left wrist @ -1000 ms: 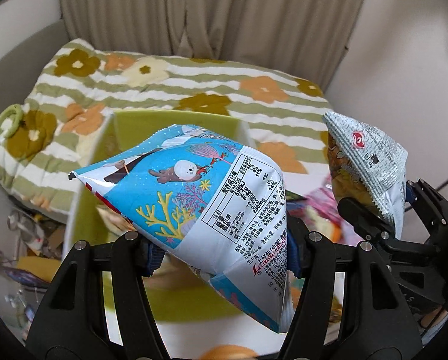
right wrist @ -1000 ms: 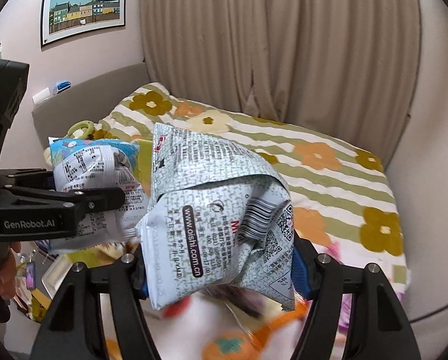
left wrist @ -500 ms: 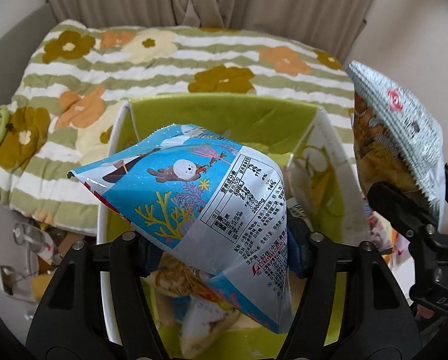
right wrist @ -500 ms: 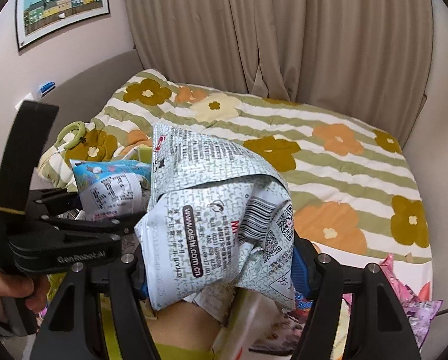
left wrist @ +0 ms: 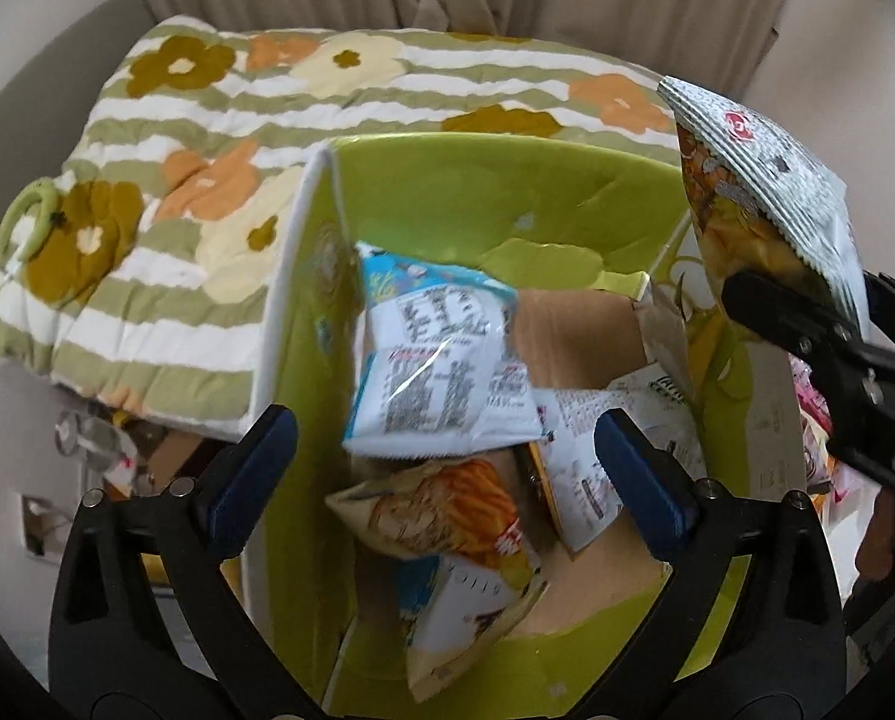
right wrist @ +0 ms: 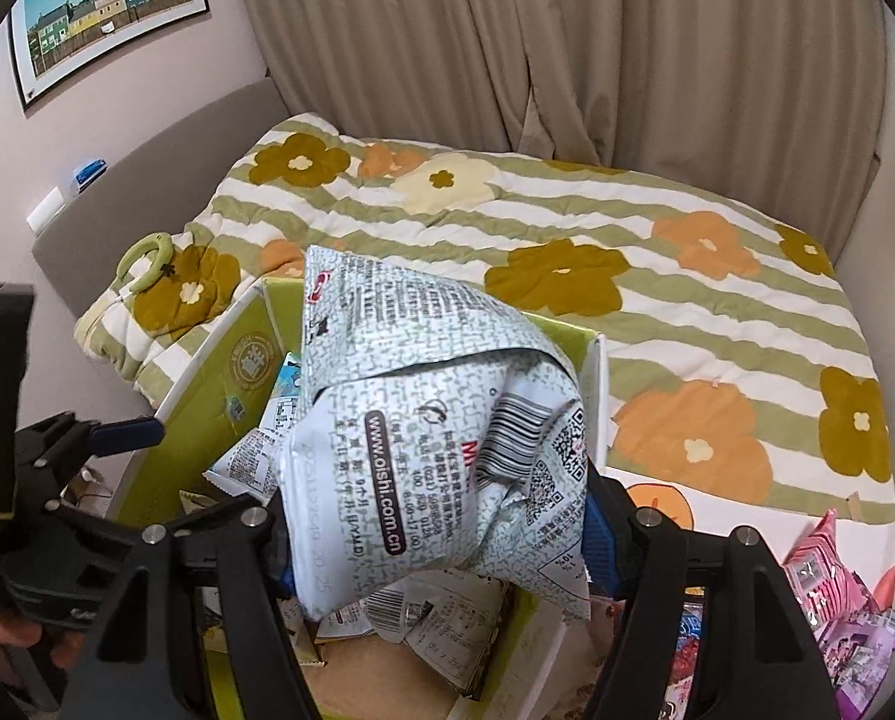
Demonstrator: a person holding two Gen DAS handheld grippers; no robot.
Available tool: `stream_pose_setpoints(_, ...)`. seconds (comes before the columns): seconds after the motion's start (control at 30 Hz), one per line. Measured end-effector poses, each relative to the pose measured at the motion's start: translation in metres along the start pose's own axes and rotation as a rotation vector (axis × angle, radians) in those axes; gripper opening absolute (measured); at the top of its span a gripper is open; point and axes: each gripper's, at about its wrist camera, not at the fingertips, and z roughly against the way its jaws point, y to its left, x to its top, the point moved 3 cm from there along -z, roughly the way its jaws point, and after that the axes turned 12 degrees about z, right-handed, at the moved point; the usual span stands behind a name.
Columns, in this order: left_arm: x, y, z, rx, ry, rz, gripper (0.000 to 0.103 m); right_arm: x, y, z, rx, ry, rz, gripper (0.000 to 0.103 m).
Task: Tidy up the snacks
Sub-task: 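Carry both bags over the green box and open both tools to drop them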
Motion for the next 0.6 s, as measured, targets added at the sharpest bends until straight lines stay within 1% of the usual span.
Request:
stream_pose_setpoints(0.2, 0.002, 0.009, -0.003, 0.022, 0.002, 0.036, 0.099, 0.008, 0.0, -0.018, 0.014, 0.027, 0.022, 0.066)
stream_pose_setpoints(0.3, 0.004, 0.008, -0.003, 0.03, -0.003, 0.037, 0.099, 0.01, 0.003, -0.027, 0.002, 0.039, 0.039, 0.068)
stream_pose_setpoints(0.33, 0.004, 0.009, -0.002, 0.028, -0.005, 0.039, 0.099, 0.01, 0.003, -0.029, 0.008, 0.036, 0.034, 0.075)
stream_pose_setpoints(0.37, 0.004, 0.009, -0.001, 0.026, -0.007, 0.04, 0.099, 0.011, 0.004, -0.03, 0.02, 0.03, 0.027, 0.093)
stream_pose_setpoints(0.4, 0.004, 0.009, -0.001, 0.025, -0.009, 0.041, 0.099, 0.011, 0.004, -0.03, 0.03, 0.021, 0.021, 0.101)
stream_pose_setpoints(0.43, 0.004, 0.009, 0.0, 0.026, -0.01, 0.04, 0.099, 0.011, 0.005, -0.029, 0.034, 0.006, 0.022, 0.103)
stream_pose_setpoints(0.5, 0.003, 0.009, 0.001, 0.026, -0.012, 0.037, 0.099, 0.011, 0.007, -0.027, 0.029, -0.009, 0.035, 0.103)
stream_pose_setpoints(0.6, 0.001, 0.008, 0.001, 0.029, -0.012, 0.035, 0.099, 0.009, 0.011, -0.024, 0.03, -0.005, 0.051, 0.103)
